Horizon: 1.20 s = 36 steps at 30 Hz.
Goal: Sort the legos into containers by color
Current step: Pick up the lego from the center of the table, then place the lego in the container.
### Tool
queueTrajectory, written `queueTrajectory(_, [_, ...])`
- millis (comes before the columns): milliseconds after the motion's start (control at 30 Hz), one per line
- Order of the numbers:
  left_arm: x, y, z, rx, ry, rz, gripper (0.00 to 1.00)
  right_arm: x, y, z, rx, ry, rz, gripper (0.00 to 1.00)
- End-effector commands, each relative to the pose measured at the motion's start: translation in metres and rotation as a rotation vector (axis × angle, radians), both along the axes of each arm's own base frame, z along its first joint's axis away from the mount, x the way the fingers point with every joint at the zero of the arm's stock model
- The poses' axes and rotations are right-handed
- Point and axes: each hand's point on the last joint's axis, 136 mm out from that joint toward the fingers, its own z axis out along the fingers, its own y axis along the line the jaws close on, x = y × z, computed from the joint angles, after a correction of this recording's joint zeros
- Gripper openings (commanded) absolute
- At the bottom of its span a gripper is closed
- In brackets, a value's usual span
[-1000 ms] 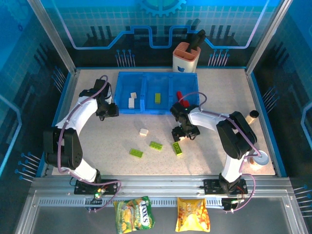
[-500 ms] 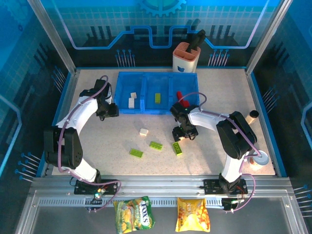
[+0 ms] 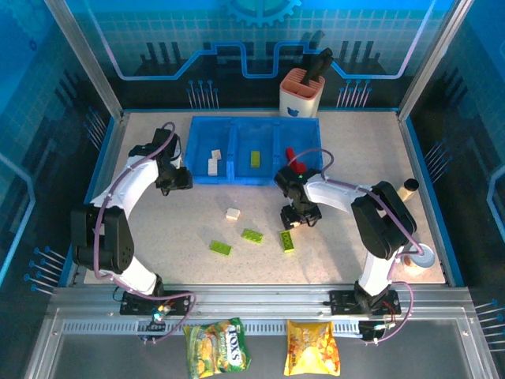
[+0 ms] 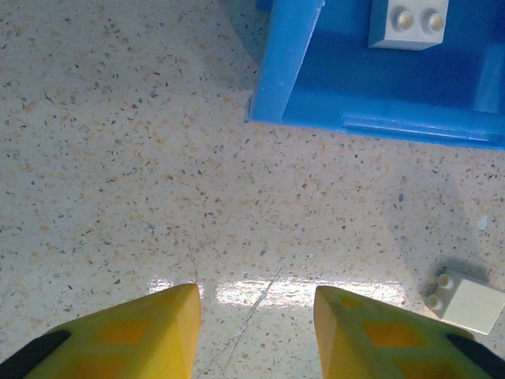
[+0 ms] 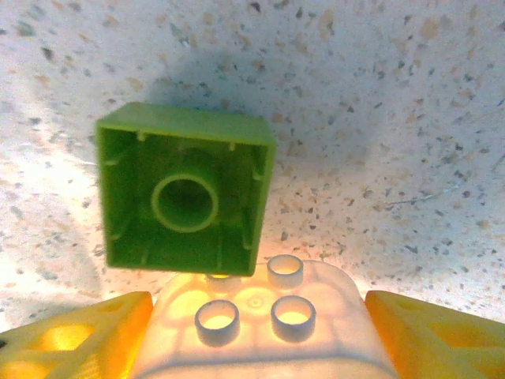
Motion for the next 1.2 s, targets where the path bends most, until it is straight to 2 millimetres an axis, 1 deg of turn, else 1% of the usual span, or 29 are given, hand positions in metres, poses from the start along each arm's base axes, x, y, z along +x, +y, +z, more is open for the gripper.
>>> queueTrajectory(0, [-0.001, 0.004, -0.003, 0.009, -0.003, -0.007, 0.43, 0.003, 0.007, 0.026, -0.005, -0.044, 0.031, 0.7])
queueTrajectory(233, [0.001, 0.007, 0.001, 0.003, -0.024, 0.007, 0.43, 0.013, 0.027, 0.05, 0.005, -0.089, 0.066, 0.7])
queueTrajectory(367, [0.003, 0.01, 0.004, -0.009, -0.044, 0.028, 0.43, 0.024, 0.047, 0.064, 0.036, -0.128, 0.088, 0.7])
queueTrajectory(533, [0.005, 0.015, 0.009, -0.031, -0.066, 0.052, 0.43, 0.038, 0.075, 0.072, 0.075, -0.158, 0.115, 0.69])
queueTrajectory(733, [0.006, 0.017, 0.012, -0.043, -0.077, 0.065, 0.43, 0.056, 0.115, 0.079, 0.128, -0.216, 0.155, 0.68])
queueTrajectory(867, [0.007, 0.021, 0.014, -0.047, -0.091, 0.083, 0.43, 0.068, 0.149, 0.083, 0.205, -0.275, 0.187, 0.68])
queueTrajectory(1167, [0.01, 0.028, 0.022, -0.051, -0.133, 0.115, 0.43, 0.091, 0.222, 0.106, 0.354, -0.461, 0.288, 0.67])
